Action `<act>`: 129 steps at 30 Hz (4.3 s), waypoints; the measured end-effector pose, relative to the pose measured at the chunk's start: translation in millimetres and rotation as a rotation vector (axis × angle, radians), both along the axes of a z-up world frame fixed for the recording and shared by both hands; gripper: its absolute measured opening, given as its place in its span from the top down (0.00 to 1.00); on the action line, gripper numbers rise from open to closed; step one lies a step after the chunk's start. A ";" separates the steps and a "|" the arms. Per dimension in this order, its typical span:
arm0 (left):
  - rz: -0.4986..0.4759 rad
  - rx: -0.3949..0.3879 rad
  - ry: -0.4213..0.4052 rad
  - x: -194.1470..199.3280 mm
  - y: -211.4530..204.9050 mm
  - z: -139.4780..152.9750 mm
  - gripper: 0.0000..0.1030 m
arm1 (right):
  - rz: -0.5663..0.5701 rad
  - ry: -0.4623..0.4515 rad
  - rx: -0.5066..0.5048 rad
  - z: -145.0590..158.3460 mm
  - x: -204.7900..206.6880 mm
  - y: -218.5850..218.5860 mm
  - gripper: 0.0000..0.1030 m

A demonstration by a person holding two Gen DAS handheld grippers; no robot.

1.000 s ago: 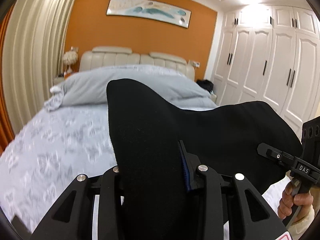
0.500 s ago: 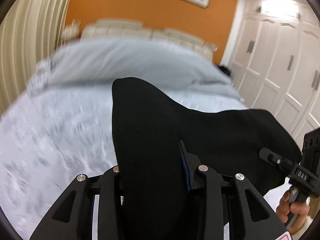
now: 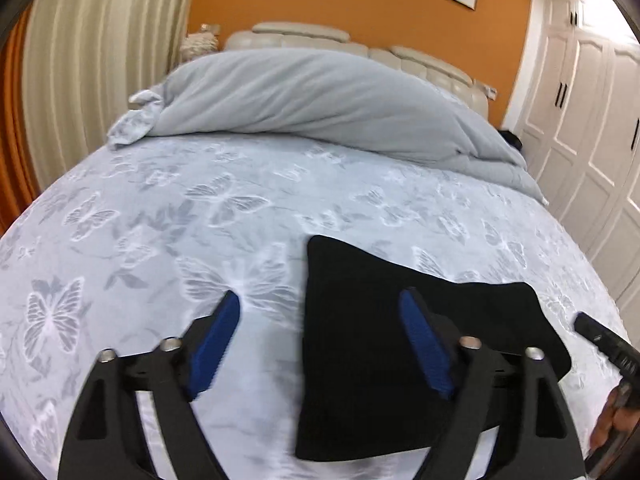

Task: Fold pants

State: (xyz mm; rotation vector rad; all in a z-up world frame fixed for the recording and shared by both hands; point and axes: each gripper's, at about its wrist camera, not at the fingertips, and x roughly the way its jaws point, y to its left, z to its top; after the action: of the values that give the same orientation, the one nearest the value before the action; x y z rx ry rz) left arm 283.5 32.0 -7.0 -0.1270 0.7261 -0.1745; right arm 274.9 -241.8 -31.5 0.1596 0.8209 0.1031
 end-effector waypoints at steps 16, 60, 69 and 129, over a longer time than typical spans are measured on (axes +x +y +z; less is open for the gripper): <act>-0.012 0.221 -0.051 -152.5 -23.5 19.1 0.16 | -0.147 -0.156 -0.190 77.3 -179.4 29.6 0.12; -0.036 0.207 -0.039 -257.3 -27.9 -26.8 0.15 | -0.190 -0.092 -0.132 20.8 -257.2 45.8 0.09; -0.039 0.197 -0.017 -257.8 -29.9 -30.6 0.15 | -0.183 -0.086 -0.144 21.7 -256.3 56.2 0.08; -0.061 0.222 0.004 -259.2 -39.1 -35.6 0.11 | -0.180 -0.071 -0.138 17.9 -256.3 64.7 0.08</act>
State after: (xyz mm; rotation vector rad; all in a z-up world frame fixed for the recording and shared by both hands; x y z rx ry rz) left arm 24.3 -7.1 -42.6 0.1060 0.7485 -0.1511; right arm 18.6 -177.2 -13.6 0.0983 0.7364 -0.1170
